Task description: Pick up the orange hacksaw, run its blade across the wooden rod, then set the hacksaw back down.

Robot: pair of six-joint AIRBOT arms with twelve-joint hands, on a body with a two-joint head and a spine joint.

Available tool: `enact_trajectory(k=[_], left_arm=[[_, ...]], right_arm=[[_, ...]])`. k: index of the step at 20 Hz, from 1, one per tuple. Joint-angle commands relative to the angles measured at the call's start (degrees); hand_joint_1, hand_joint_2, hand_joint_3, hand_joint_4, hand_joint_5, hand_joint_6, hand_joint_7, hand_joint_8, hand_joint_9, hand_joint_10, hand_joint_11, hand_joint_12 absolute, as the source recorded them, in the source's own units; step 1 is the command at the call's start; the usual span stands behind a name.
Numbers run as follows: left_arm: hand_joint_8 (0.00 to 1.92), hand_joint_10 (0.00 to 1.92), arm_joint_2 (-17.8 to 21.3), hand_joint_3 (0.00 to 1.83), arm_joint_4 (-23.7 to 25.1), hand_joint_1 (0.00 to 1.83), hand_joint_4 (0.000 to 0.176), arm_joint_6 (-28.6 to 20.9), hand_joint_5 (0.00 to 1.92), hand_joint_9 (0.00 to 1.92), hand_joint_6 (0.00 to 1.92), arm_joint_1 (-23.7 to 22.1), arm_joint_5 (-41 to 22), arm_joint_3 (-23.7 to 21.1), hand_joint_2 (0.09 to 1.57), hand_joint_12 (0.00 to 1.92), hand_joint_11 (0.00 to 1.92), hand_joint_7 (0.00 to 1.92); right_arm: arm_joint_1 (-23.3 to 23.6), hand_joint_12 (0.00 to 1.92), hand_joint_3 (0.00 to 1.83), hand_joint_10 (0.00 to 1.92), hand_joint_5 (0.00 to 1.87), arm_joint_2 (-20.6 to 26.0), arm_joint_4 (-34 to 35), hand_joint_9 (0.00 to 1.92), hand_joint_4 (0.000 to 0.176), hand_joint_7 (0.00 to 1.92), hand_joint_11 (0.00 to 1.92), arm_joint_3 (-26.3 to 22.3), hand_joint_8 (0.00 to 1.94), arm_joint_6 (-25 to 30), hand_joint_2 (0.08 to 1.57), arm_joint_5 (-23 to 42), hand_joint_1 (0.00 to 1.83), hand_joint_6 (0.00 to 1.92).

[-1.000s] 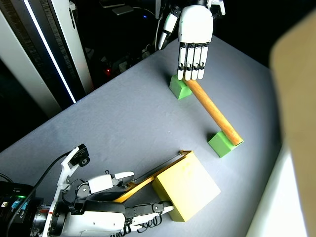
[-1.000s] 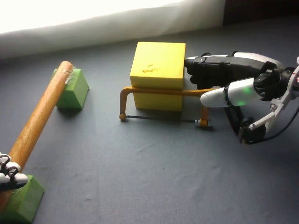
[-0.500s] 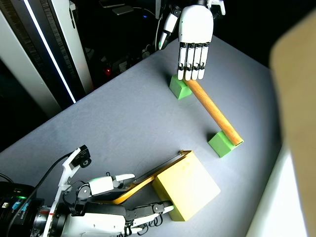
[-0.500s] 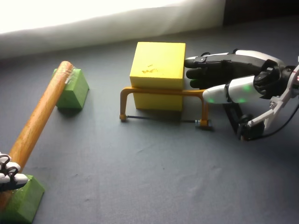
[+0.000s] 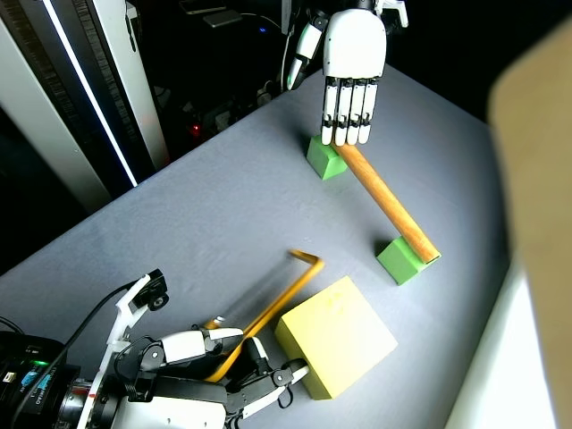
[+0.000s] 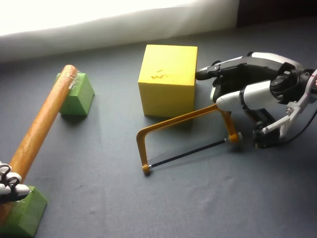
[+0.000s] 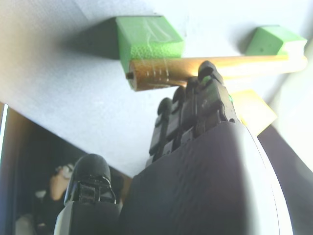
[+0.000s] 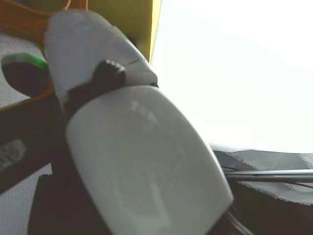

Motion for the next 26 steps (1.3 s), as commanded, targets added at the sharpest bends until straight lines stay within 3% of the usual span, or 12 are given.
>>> enact_trajectory(k=[1, 2, 3, 4, 11, 13, 15, 22, 26], left_arm=[[0.01, 0.01, 0.1, 0.00, -0.6, 0.00, 0.000, 0.1, 0.06, 0.05, 0.01, -0.4, -0.3, 0.4, 1.26, 0.02, 0.04, 0.06], [0.01, 0.01, 0.1, 0.00, -0.6, 0.00, 0.000, 0.1, 0.06, 0.04, 0.01, -0.4, -0.3, 0.4, 1.26, 0.02, 0.03, 0.06], [0.01, 0.01, 0.1, 0.00, -0.6, 0.00, 0.000, 0.1, 0.05, 0.04, 0.00, -0.4, -0.3, 0.4, 1.27, 0.02, 0.03, 0.05], [0.00, 0.01, 0.1, 0.00, -0.6, 0.00, 0.000, 0.1, 0.05, 0.04, 0.00, -0.4, -0.4, 0.4, 1.27, 0.02, 0.03, 0.05], [0.00, 0.00, 0.3, 0.00, -1.1, 0.00, 0.000, 0.1, 0.06, 0.04, 0.00, -0.7, -0.4, 0.6, 1.27, 0.03, 0.04, 0.04], [0.01, 0.01, 0.2, 0.00, -1.1, 0.00, 0.000, 0.1, 0.08, 0.06, 0.01, -0.7, -0.5, 0.6, 1.27, 0.04, 0.05, 0.08], [0.00, 0.00, 0.2, 0.00, -1.1, 0.00, 0.000, 0.1, 0.04, 0.03, 0.00, -0.7, -0.5, 0.7, 1.27, 0.03, 0.01, 0.06], [0.01, 0.01, 0.0, 0.00, -1.1, 0.00, 0.000, 0.1, 0.03, 0.03, 0.01, -0.9, -0.5, 0.9, 1.27, 0.01, 0.03, 0.05], [0.01, 0.01, 0.0, 0.00, -1.1, 0.00, 0.000, 0.1, 0.05, 0.06, 0.01, -0.9, -0.5, 0.8, 1.27, 0.03, 0.05, 0.06]], right_arm=[[0.8, 1.50, 0.00, 1.05, 0.84, -0.4, -0.2, 1.01, 0.000, 0.89, 0.89, -0.4, 1.04, 0.1, 1.12, 7.7, 1.47, 0.95], [1.0, 1.29, 0.00, 1.15, 0.83, -0.3, -0.2, 1.01, 0.000, 0.89, 0.91, -0.4, 1.07, -0.1, 1.13, 7.8, 1.39, 1.01], [1.3, 1.51, 0.00, 1.03, 0.85, -0.3, -0.2, 1.02, 0.000, 0.90, 0.88, -0.4, 1.00, -0.7, 1.11, 8.3, 1.47, 0.95], [1.5, 1.57, 0.00, 1.03, 0.84, -0.2, -0.1, 1.01, 0.000, 0.90, 0.87, -0.3, 0.98, -1.2, 1.11, 9.5, 1.49, 0.96], [1.8, 1.53, 0.00, 0.97, 0.86, 3.8, 0.1, 1.03, 0.000, 0.93, 0.89, -2.5, 0.92, -5.4, 1.10, 18.0, 1.49, 0.97], [1.8, 1.55, 0.00, 1.01, 0.84, 5.3, 3.7, 1.02, 0.000, 0.92, 0.87, -4.4, 0.94, -9.9, 1.11, 19.7, 1.49, 0.98], [1.1, 1.57, 0.00, 1.02, 0.85, 7.6, 12.6, 1.01, 0.000, 0.91, 0.86, -9.3, 0.95, -16.7, 1.11, 21.3, 1.49, 0.98], [-2.0, 1.59, 0.00, 1.04, 0.83, 9.2, 28.3, 1.00, 0.000, 0.89, 0.85, -18.3, 1.01, -28.6, 1.12, 33.8, 1.49, 0.99], [-3.6, 1.57, 0.00, 1.03, 0.83, 10.4, 34.5, 1.00, 0.000, 0.88, 0.85, -24.5, 1.04, -34.0, 1.12, 37.6, 1.49, 0.99]])
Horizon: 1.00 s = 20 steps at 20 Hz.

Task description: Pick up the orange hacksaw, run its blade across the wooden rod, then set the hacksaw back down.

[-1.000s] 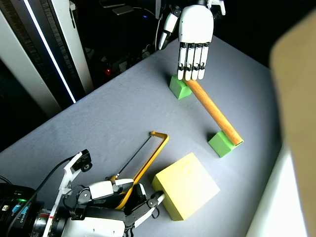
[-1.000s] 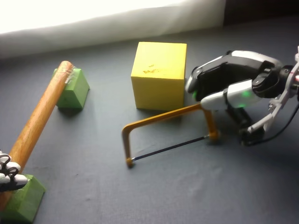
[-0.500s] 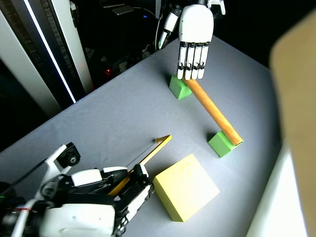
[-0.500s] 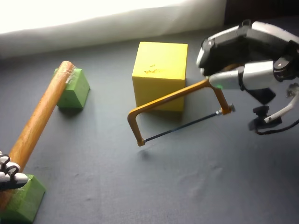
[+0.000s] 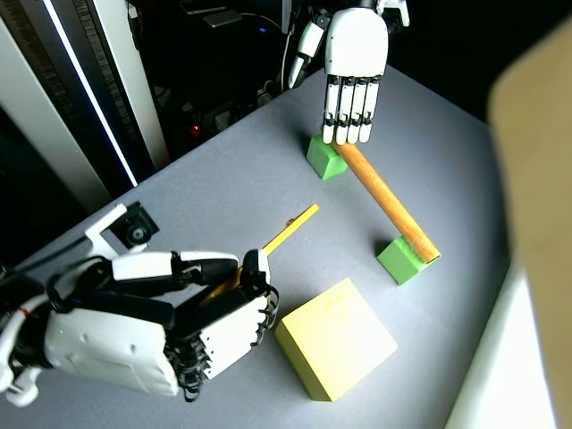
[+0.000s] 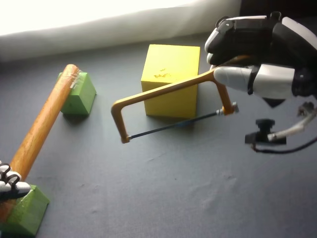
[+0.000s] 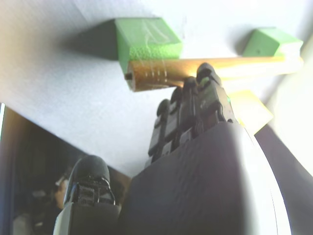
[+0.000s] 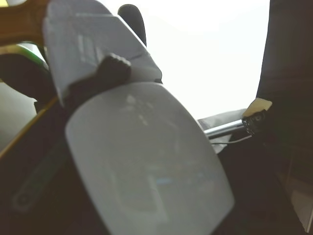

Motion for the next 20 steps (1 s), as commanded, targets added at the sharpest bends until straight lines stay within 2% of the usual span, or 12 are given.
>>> enact_trajectory(k=[1, 4, 6, 9, 12, 16, 17, 20], left_arm=[[0.01, 0.01, 0.0, 0.00, -0.7, 0.00, 0.000, 0.1, 0.06, 0.06, 0.01, -0.4, -0.3, 0.3, 1.28, 0.03, 0.05, 0.07], [0.00, 0.01, -0.1, 0.00, -0.7, 0.00, 0.000, 0.1, 0.05, 0.06, 0.01, -0.5, -0.3, 0.4, 1.27, 0.03, 0.04, 0.06], [0.00, 0.00, -0.2, 0.00, -0.7, 0.00, 0.000, 0.1, 0.05, 0.04, 0.01, -0.6, -0.3, 0.4, 1.27, 0.03, 0.03, 0.05], [0.01, 0.01, -0.2, 0.00, -0.7, 0.00, 0.000, 0.1, 0.08, 0.07, 0.01, -0.7, -0.3, 0.5, 1.27, 0.05, 0.05, 0.08], [0.00, 0.00, -0.2, 0.00, -0.7, 0.00, 0.000, 0.1, 0.06, 0.04, 0.00, -0.7, -0.3, 0.5, 1.28, 0.04, 0.03, 0.06], [0.01, 0.01, -0.3, 0.00, -0.7, 0.00, 0.000, 0.1, 0.07, 0.06, 0.00, -0.8, -0.5, 0.5, 1.27, 0.05, 0.03, 0.07], [0.00, 0.00, -0.3, 0.00, -0.7, 0.00, 0.000, 0.1, 0.08, 0.07, 0.00, -0.9, -0.5, 0.5, 1.27, 0.16, 0.00, 0.08], [0.00, 0.00, -0.4, 0.00, -0.7, 0.00, 0.000, 0.1, 0.08, 0.08, 0.00, -0.9, -0.6, 0.5, 1.27, 0.18, 0.00, 0.07]], right_arm=[[0.1, 1.58, 0.00, 1.03, 0.82, 0.5, 0.9, 1.00, 0.000, 0.88, 0.85, -0.7, 1.03, -0.4, 1.12, 9.1, 1.49, 1.00], [-1.3, 1.57, 0.00, 1.00, 0.81, -0.1, 5.6, 1.03, 0.000, 0.91, 0.84, -1.9, 0.98, -3.4, 1.11, 15.4, 1.49, 1.00], [-1.7, 1.60, 0.00, 1.04, 0.82, -1.7, 8.6, 1.00, 0.000, 0.89, 0.82, -2.0, 1.03, -4.9, 1.12, 19.1, 1.49, 0.98], [-1.8, 1.60, 0.00, 1.01, 0.80, -4.7, 13.6, 1.02, 0.000, 0.89, 0.82, -2.6, 1.01, -7.8, 1.12, 25.5, 1.49, 1.02], [-1.4, 1.59, 0.00, 1.01, 0.80, -7.0, 14.7, 1.02, 0.000, 0.90, 0.82, -2.6, 1.01, -9.3, 1.12, 27.6, 1.49, 1.02], [-0.2, 1.62, 0.00, 1.07, 0.80, -10.0, 15.0, 0.98, 0.000, 0.87, 0.80, -2.6, 1.08, -10.8, 1.13, 26.7, 1.49, 1.01], [0.3, 1.62, 0.00, 1.09, 0.81, -10.9, 15.5, 0.98, 0.000, 0.87, 0.77, -2.6, 1.08, -11.7, 1.13, 26.6, 1.49, 1.01], [2.1, 1.58, 0.00, 1.02, 0.82, -13.3, 15.9, 1.01, 0.000, 0.86, 0.81, -2.5, 1.08, -13.7, 1.12, 25.7, 1.49, 1.00]])
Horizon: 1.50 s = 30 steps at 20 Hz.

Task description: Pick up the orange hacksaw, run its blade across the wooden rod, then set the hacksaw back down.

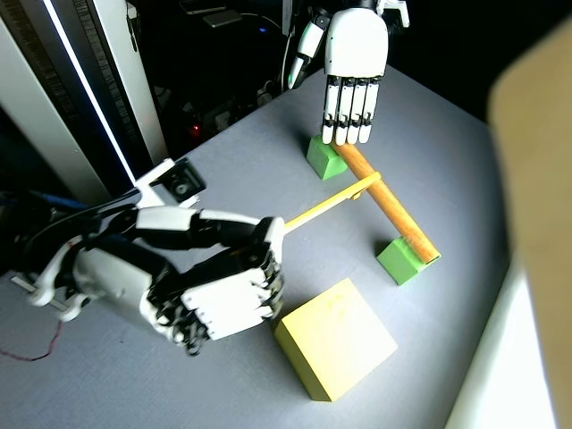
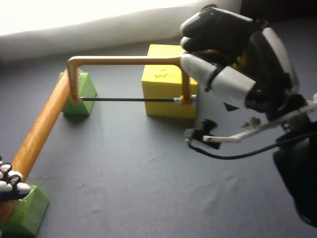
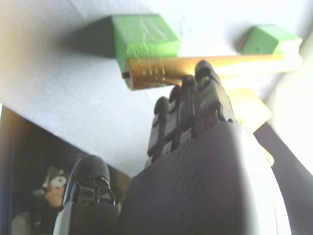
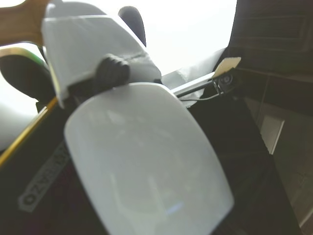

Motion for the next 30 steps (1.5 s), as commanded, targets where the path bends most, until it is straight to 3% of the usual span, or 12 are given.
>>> enact_trajectory(k=[1, 10, 18, 20, 22, 24, 25, 30], left_arm=[[0.00, 0.00, -0.1, 0.00, -0.7, 0.00, 0.000, 0.1, 0.07, 0.07, 0.00, -0.5, -0.4, 0.4, 1.27, 0.17, 0.00, 0.07], [0.00, 0.01, -0.1, 0.00, -0.7, 0.00, 0.000, 0.1, 0.04, 0.03, 0.00, -0.6, -0.6, 0.7, 1.28, 0.03, 0.00, 0.04], [0.00, 0.00, -0.3, 0.00, -0.7, 0.00, 0.000, 0.1, 0.03, 0.03, 0.00, -0.7, -0.7, 1.0, 1.27, 0.02, 0.00, 0.04], [0.00, 0.00, -0.3, 0.00, -0.7, 0.00, 0.000, 0.1, 0.01, 0.01, 0.00, -0.7, -0.7, 1.0, 1.27, 0.02, 0.01, 0.02], [0.01, 0.01, -0.3, 0.00, -0.7, 0.00, 0.000, 0.1, 0.04, 0.03, 0.01, -0.8, -0.7, 1.0, 1.27, 0.04, 0.03, 0.04], [0.01, 0.01, -0.3, 0.00, -0.7, 0.00, 0.000, 0.1, 0.04, 0.04, 0.01, -0.8, -0.7, 1.0, 1.26, 0.04, 0.03, 0.05], [0.01, 0.00, -0.3, 0.00, -0.7, 0.00, 0.000, 0.1, 0.05, 0.06, 0.01, -0.8, -0.7, 1.0, 1.26, 0.14, 0.01, 0.07], [0.00, 0.00, -0.4, 0.00, -0.7, 0.00, 0.000, 0.1, 0.06, 0.05, 0.00, -0.8, -0.7, 1.0, 1.26, 0.16, 0.00, 0.06]], right_arm=[[1.1, 1.59, 0.00, 1.03, 0.81, -0.3, -3.0, 1.00, 0.000, 0.85, 0.82, 0.1, 1.07, 0.7, 1.13, 5.6, 1.49, 1.02], [2.0, 1.57, 0.00, 1.01, 0.83, -5.6, -2.9, 1.01, 0.000, 0.86, 0.82, 1.9, 1.06, -2.9, 1.12, 4.5, 1.49, 1.01], [3.1, 1.55, 0.00, 1.03, 0.81, -10.6, -1.6, 0.99, 0.000, 0.84, 0.86, 5.9, 1.09, -8.1, 1.13, 3.9, 1.49, 1.02], [3.7, 1.60, 0.00, 1.07, 0.80, -12.0, -1.6, 0.99, 0.000, 0.83, 0.78, 7.5, 1.11, -8.3, 1.14, 3.8, 1.49, 1.04], [4.4, 1.59, 0.00, 1.06, 0.85, -13.7, -1.6, 0.98, 0.000, 0.83, 0.80, 9.4, 1.12, -8.4, 1.13, 4.4, 1.49, 0.97], [4.5, 1.57, 0.00, 1.06, 0.85, -15.0, -1.5, 0.98, 0.000, 0.83, 0.82, 10.5, 1.12, -8.6, 1.13, 4.7, 1.49, 0.97], [4.5, 1.58, 0.00, 1.05, 0.85, -15.7, -1.5, 0.99, 0.000, 0.83, 0.81, 11.0, 1.10, -8.7, 1.13, 4.6, 1.49, 0.98], [4.0, 1.57, 0.00, 1.06, 0.83, -17.9, -0.6, 0.99, 0.000, 0.85, 0.80, 11.4, 1.06, -10.0, 1.13, 3.7, 1.49, 1.02]])
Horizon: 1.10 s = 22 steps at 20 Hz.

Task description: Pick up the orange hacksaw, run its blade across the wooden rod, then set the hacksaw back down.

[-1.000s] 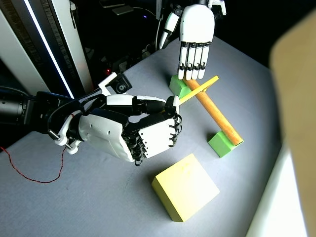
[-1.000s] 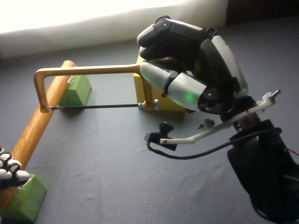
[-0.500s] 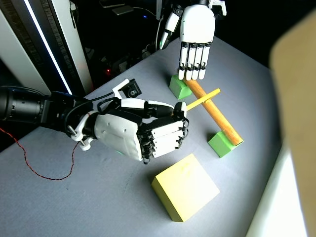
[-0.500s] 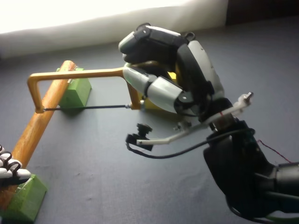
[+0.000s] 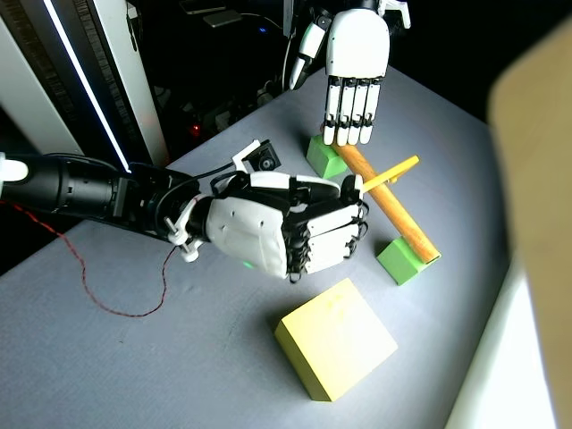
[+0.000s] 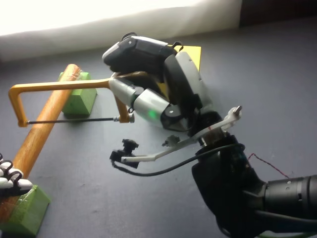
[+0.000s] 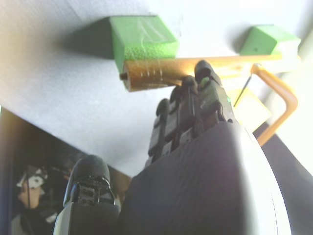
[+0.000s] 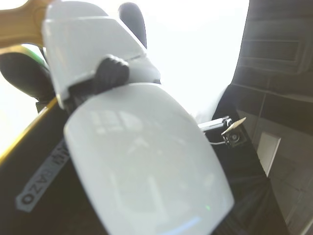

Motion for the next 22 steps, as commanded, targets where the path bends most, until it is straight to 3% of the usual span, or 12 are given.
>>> enact_trajectory(k=[1, 11, 22], left_arm=[[0.00, 0.00, 0.0, 0.00, -0.8, 0.00, 0.000, 0.1, 0.06, 0.05, 0.00, -0.4, -0.5, 0.4, 1.27, 0.16, 0.00, 0.06], [0.00, 0.00, -0.1, 0.00, -0.8, 0.00, 0.000, 0.1, 0.04, 0.04, 0.00, -0.6, -0.6, 0.4, 1.26, 0.14, 0.00, 0.05], [0.01, 0.01, -0.3, 0.00, -0.8, 0.00, 0.000, 0.1, 0.04, 0.05, 0.01, -0.7, -0.6, 0.4, 1.27, 0.05, 0.03, 0.06]], right_arm=[[0.5, 1.58, 0.00, 1.07, 0.83, -0.1, -3.1, 0.98, 0.000, 0.86, 0.82, 0.5, 1.05, 0.5, 1.13, 5.4, 1.49, 1.00], [1.3, 1.61, 0.00, 1.09, 0.81, -3.5, -5.1, 0.97, 0.000, 0.84, 0.79, 4.3, 1.06, -3.8, 1.14, 4.9, 1.49, 1.04], [3.7, 1.58, 0.00, 1.05, 0.77, -9.8, -6.5, 0.99, 0.000, 0.85, 0.85, 9.3, 1.06, -3.5, 1.13, 0.4, 1.49, 1.07]])
